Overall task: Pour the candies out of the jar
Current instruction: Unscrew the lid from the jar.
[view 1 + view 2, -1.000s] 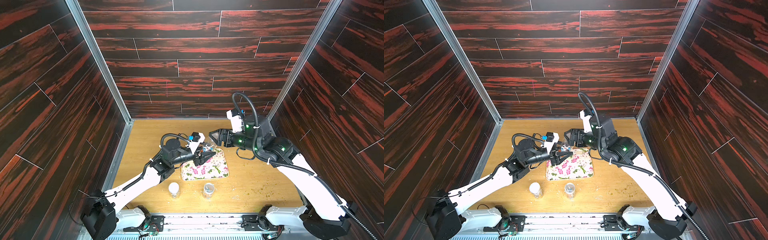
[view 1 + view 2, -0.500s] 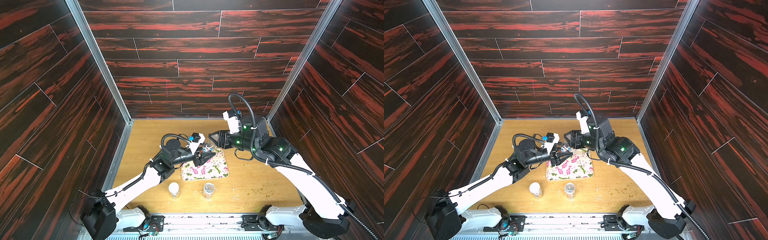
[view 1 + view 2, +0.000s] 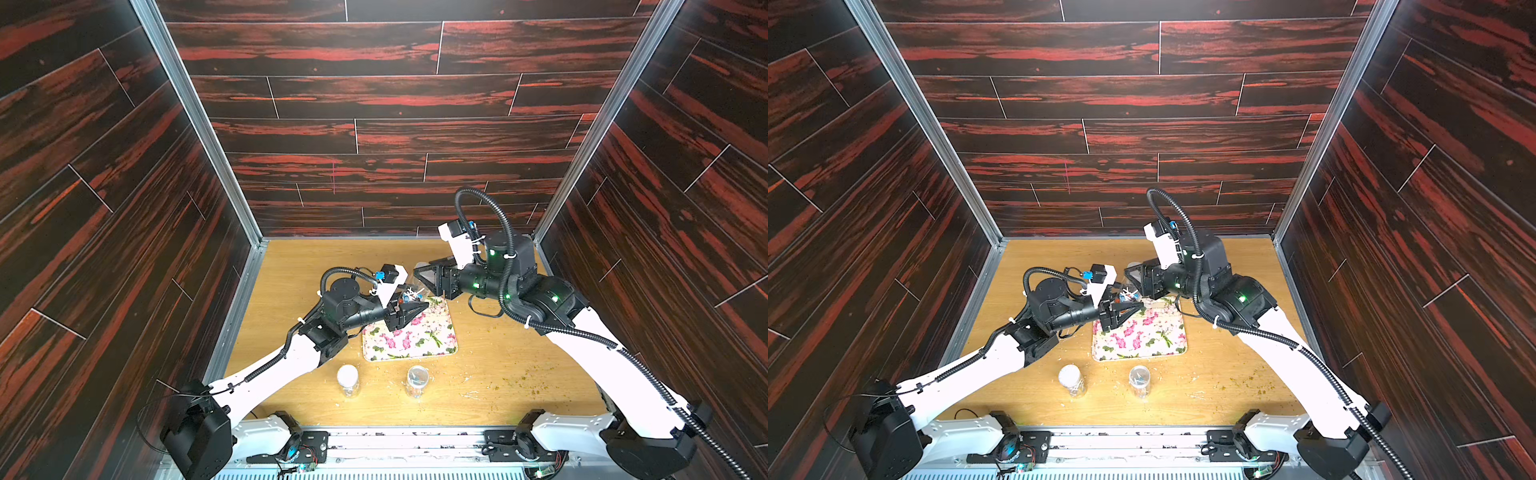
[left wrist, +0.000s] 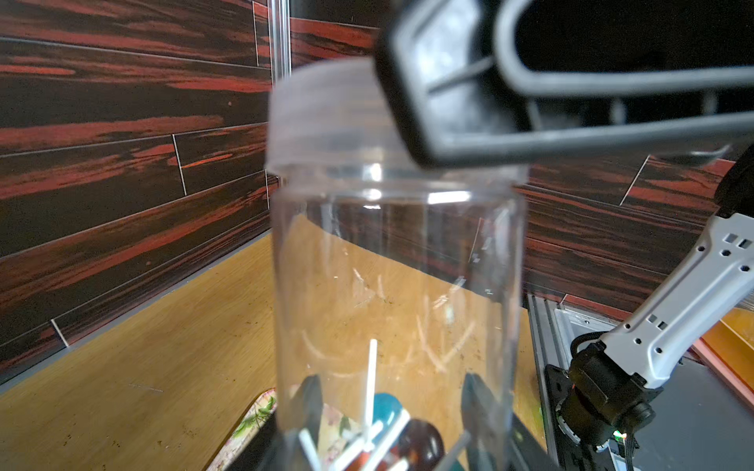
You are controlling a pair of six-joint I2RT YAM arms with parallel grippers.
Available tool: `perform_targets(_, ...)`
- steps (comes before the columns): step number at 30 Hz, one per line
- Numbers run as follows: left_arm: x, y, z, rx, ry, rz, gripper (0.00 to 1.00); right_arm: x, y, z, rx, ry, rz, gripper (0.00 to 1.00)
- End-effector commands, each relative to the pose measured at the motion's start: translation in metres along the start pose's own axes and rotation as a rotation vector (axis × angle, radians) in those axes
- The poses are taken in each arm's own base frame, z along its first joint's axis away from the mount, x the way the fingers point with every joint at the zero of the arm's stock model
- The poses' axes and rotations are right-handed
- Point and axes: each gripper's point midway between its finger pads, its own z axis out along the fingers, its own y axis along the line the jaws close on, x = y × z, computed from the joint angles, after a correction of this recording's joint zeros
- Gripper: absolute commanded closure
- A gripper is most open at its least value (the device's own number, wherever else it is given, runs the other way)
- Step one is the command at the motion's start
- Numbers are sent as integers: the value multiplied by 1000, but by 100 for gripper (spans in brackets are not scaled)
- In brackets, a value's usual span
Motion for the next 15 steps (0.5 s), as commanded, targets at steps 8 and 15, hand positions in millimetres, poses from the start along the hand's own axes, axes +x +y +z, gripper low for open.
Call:
perform_targets(8,-22,-15,-10,35,-60,34,57,-11,18,-25,-319,-102,-311,43)
perform_targets(15,-24,-16,-11,36,-65,34,57,-6,17,-25,-429,-80,-381,43)
